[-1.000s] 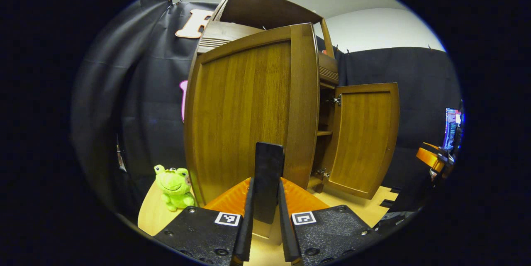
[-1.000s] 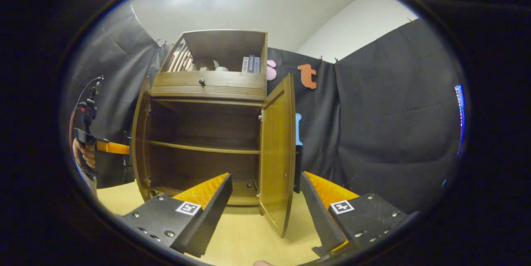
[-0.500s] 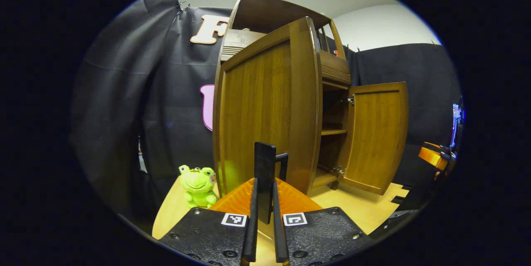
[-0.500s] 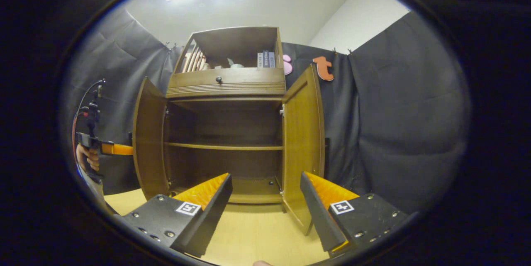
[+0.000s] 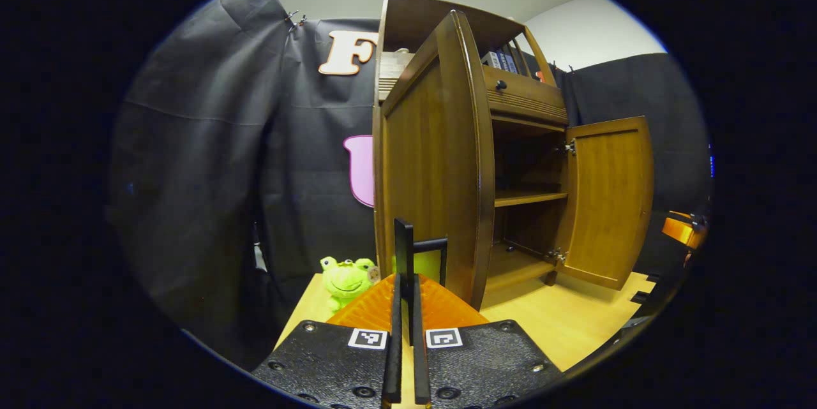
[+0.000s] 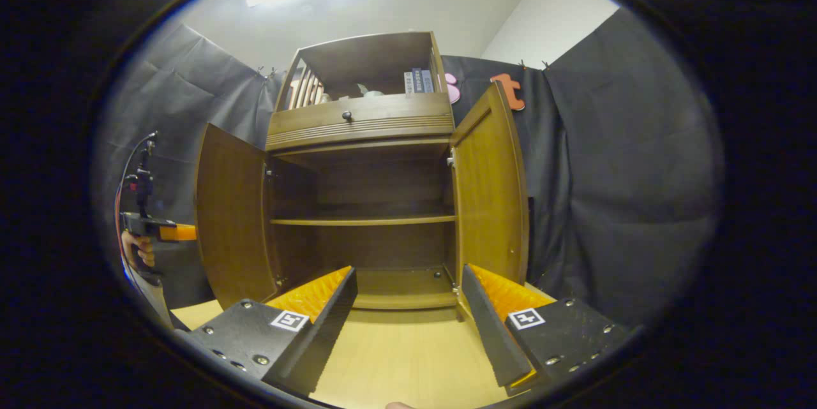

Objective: Open the right door of the double-door shoe cabinet with the right hand, and open the left door with the left hand.

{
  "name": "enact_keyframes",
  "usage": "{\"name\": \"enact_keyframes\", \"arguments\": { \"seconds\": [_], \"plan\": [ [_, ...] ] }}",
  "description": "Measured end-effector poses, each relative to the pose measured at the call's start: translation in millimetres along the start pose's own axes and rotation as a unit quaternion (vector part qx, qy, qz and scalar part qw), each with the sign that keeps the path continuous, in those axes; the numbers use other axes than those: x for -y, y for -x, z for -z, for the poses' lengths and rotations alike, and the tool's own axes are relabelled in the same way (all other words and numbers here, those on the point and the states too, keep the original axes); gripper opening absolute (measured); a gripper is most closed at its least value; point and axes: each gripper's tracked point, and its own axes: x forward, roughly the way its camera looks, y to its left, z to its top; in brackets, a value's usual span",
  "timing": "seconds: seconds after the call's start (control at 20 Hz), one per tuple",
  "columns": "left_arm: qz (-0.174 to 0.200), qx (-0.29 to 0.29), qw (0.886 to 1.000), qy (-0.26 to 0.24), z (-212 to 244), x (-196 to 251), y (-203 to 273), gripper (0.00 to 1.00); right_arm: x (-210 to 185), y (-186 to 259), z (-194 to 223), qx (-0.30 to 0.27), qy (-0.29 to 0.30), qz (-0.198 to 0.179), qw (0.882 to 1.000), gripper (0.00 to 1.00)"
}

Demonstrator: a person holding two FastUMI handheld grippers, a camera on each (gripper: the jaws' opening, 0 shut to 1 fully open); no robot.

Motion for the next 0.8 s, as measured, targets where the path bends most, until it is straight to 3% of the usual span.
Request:
{"name": "enact_keyframes", "arguments": {
  "seconds": [0.1,0.2,0.4,0.8],
  "plan": [
    [-0.018,-0.001,1.0,0.005,0.4,-17.2,0.9,0.03,-5.1,-3.3,0.3,0.0,-0.002,-0.005,1.0,0.98],
    [-0.03,0.001,1.0,0.008,0.4,-35.3,0.4,0.06,-9.3,-5.6,2.9,-0.003,0.002,-0.007,1.0,0.98],
    [0.007,-0.01,1.0,0.021,11.1,-39.0,-6.1,0.04,-10.3,-9.1,2.8,-0.009,-0.001,0.0,1.0,0.98],
    [0.033,-0.008,0.998,0.051,14.5,-48.6,-5.7,0.07,-6.3,-11.1,4.2,-0.012,-0.002,0.016,1.0,0.98]
  ]
}}
